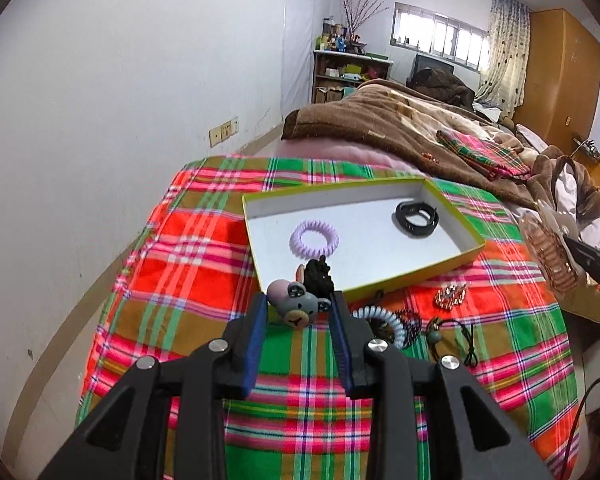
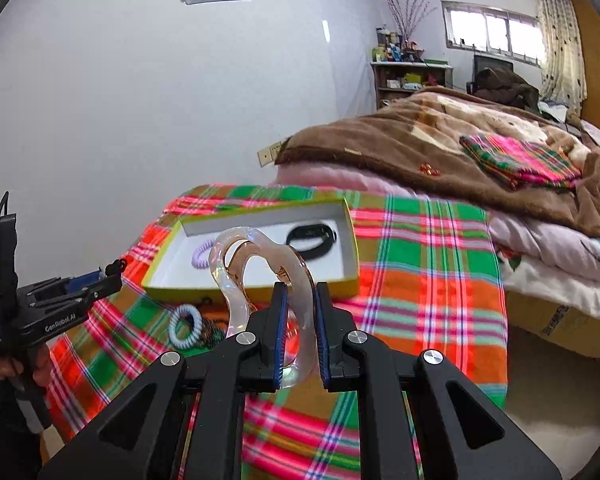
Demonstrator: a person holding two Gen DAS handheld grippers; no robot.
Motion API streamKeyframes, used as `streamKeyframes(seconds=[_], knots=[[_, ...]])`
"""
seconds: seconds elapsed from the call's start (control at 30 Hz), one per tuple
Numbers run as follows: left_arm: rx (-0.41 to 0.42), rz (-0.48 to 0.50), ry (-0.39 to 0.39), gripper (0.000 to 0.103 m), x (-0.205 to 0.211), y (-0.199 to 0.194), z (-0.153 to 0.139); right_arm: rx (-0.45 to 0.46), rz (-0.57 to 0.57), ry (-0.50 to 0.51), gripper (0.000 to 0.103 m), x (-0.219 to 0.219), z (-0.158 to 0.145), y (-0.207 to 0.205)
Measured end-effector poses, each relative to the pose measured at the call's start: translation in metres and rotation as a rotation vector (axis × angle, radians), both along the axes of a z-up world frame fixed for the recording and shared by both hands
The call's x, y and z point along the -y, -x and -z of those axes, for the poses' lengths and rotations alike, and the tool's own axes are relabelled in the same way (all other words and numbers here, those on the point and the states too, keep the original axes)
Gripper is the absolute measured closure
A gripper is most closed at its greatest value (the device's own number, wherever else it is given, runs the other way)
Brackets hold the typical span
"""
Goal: Organize jewelry
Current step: 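Carry the bear hair tie with the left gripper while the right carries the claw clip to the box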
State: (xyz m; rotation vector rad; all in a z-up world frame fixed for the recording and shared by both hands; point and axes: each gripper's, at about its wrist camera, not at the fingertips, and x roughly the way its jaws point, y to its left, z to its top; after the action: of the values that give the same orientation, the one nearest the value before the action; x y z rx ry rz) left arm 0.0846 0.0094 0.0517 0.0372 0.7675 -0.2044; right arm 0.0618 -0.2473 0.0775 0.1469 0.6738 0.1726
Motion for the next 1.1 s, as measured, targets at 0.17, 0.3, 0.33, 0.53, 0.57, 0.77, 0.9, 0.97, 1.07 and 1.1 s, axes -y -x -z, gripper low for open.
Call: streamKeyframes(seconds=[0.17,0.3,0.33,0.53,0.57,0.77,0.9,0.97,1.07,1.1], knots=[[0.013,0.006,0.006,0.071,0.003,-0.01,-0.007,0.012,-0.02,0.009,0.09,-0.005,-0.01,-0.021],[0.014,0.017,0.004,0.071,0.007,-0.02,-0.007,0.0,-0.038,0.029,0.09,-0.011,-0.012,-0.045],[0.012,0.021,0.004,0.071,0.008,-0.022,-0.007,-0.003,-0.041,0.034,0.09,-0.012,-0.012,-0.049],[-0.008,0.034,-0.003,0.071,0.014,-0.041,0.002,-0.051,-0.068,0.057,0.09,-0.023,-0.002,-0.091],[-0.014,0.035,-0.002,0.071,0.015,-0.045,0.005,-0.06,-0.074,0.059,0.09,-0.025,0.002,-0.098],[-0.053,0.032,-0.001,0.071,0.018,-0.062,0.021,-0.11,-0.101,0.055,0.09,-0.037,0.019,-0.133],[-0.071,0.032,-0.003,0.071,0.018,-0.071,0.029,-0.132,-0.117,0.057,0.09,-0.047,0.028,-0.151],[-0.08,0.028,-0.005,0.071,0.017,-0.074,0.033,-0.142,-0.121,0.059,0.09,-0.05,0.032,-0.16],[-0.089,0.026,-0.003,0.071,0.016,-0.077,0.037,-0.157,-0.131,0.07,0.09,-0.056,0.038,-0.17],[-0.092,0.025,-0.004,0.071,0.016,-0.078,0.038,-0.163,-0.138,0.075,0.09,-0.059,0.04,-0.174]])
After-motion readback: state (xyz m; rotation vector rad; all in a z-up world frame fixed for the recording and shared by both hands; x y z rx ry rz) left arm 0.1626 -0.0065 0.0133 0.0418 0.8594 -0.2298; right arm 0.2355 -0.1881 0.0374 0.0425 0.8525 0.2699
